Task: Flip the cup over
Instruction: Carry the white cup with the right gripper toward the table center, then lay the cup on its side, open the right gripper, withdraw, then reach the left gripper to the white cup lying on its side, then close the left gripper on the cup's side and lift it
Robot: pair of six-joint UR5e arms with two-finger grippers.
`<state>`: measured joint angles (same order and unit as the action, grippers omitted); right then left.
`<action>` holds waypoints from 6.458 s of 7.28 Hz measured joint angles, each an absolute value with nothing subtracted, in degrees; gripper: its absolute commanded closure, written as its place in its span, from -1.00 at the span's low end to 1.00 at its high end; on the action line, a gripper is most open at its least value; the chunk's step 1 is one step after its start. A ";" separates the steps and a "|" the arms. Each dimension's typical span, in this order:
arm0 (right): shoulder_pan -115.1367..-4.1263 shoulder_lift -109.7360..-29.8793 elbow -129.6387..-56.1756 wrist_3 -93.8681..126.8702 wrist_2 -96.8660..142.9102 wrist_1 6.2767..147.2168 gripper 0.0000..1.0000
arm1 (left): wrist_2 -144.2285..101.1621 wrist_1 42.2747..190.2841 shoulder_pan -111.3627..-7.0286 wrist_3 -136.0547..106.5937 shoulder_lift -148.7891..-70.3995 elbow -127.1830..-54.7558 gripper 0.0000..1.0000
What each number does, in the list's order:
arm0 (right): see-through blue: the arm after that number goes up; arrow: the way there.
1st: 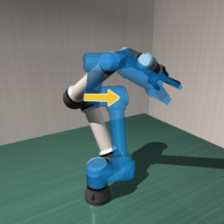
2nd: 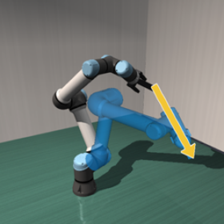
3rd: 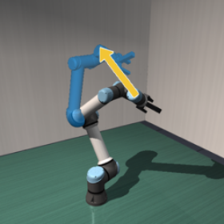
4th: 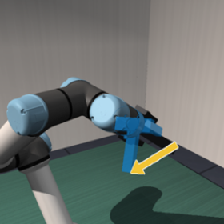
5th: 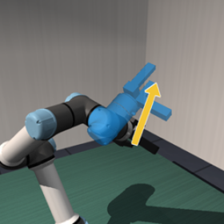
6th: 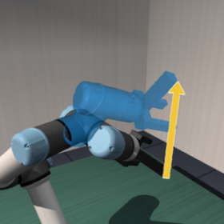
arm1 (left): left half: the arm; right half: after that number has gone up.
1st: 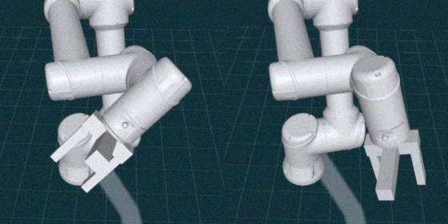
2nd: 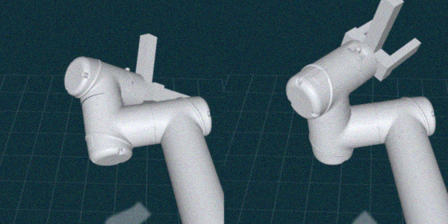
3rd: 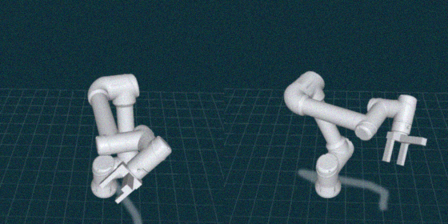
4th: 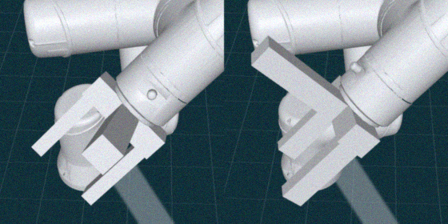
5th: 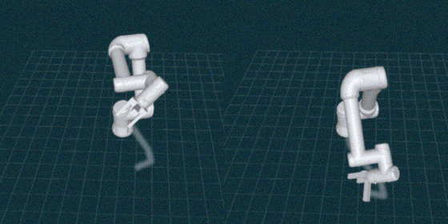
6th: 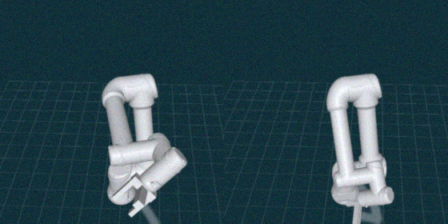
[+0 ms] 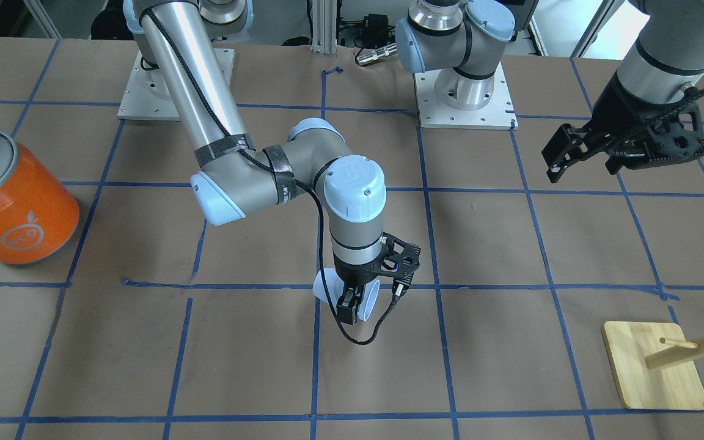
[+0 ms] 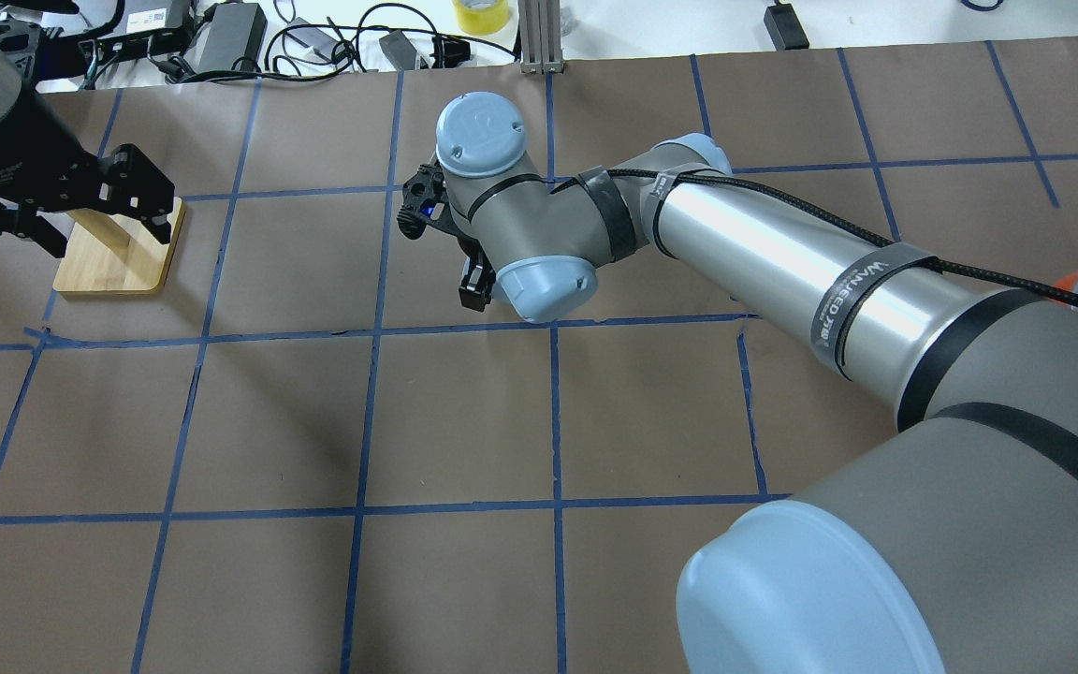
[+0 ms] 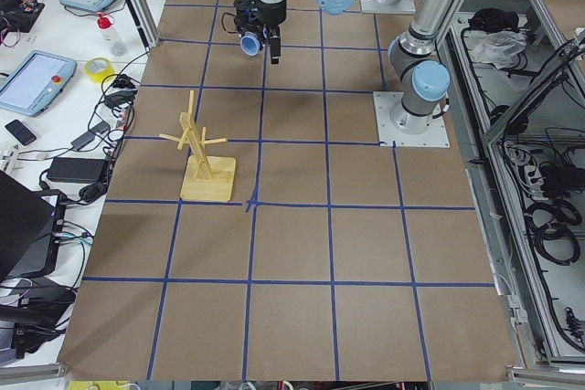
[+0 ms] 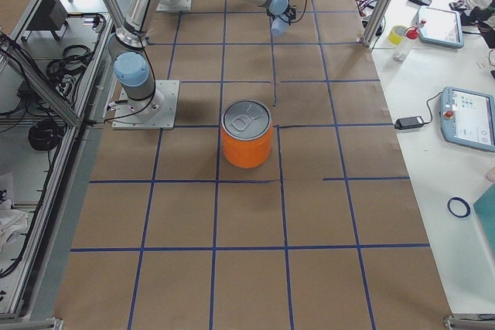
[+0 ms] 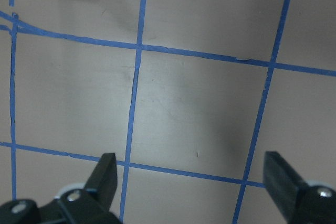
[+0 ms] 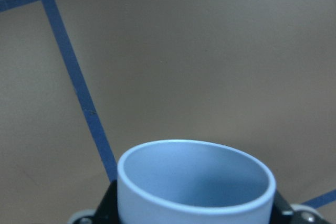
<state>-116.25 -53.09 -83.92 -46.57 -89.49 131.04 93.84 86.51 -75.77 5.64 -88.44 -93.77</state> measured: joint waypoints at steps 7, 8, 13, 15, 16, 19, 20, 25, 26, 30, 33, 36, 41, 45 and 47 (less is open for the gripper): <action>-117.30 -52.14 -85.11 -60.76 -87.40 133.55 1.00 | 93.89 88.78 -75.94 5.06 -87.83 -94.20 -1.00; -117.26 -52.31 -85.54 -62.50 -87.35 133.56 1.00 | 93.81 88.78 -75.94 4.98 -87.66 -94.50 -1.00; -117.13 -52.40 -86.37 -63.87 -87.29 133.42 0.12 | 93.77 88.85 -75.94 4.89 -87.54 -94.92 -1.00; -117.14 -52.33 -86.62 -63.82 -87.28 133.43 -0.01 | 94.21 89.03 -75.94 5.35 -87.54 -94.96 -1.00; -117.11 -52.28 -86.79 -63.81 -87.28 133.47 -0.14 | 94.35 89.08 -75.94 5.47 -87.55 -94.96 -1.00; -117.08 -52.07 -87.00 -63.06 -87.41 133.35 -0.52 | 94.61 89.18 -75.85 5.45 -87.62 -94.88 -1.00; -117.07 -52.23 -87.05 -62.77 -87.40 133.29 -0.53 | 94.60 89.47 -75.86 5.26 -87.62 -94.85 -1.00; -114.74 -58.76 -86.74 -62.58 -83.47 129.77 -0.59 | 94.78 91.77 -75.94 2.99 -87.74 -94.83 -1.00; -112.53 -61.74 -86.69 -62.58 -81.87 126.41 -0.59 | 95.25 91.47 -75.94 2.63 -88.13 -94.83 -1.00; -100.20 -71.95 -87.07 -56.20 -79.06 114.42 -0.71 | 92.53 84.07 -76.94 8.38 -90.86 -95.94 -1.00; -93.14 -80.38 -87.15 -38.95 -79.22 109.40 -1.00 | 76.17 76.06 -79.33 6.80 -97.09 -97.71 -1.00; -89.33 -88.28 -87.17 -20.46 -83.48 100.65 -1.00 | 71.23 60.66 -84.98 4.49 -105.00 -101.19 -1.00; -89.33 -91.75 -87.64 -7.07 -86.48 97.88 -1.00 | 64.85 55.11 -89.90 1.87 -114.17 -102.89 -1.00; -89.03 -91.73 -88.45 -4.47 -87.14 96.93 -1.00 | 62.65 54.55 -91.42 -1.12 -115.99 -102.89 -1.00; -88.97 -91.96 -88.44 -2.43 -87.94 94.16 -1.00 | 59.10 54.56 -91.48 -1.54 -117.33 -102.77 0.05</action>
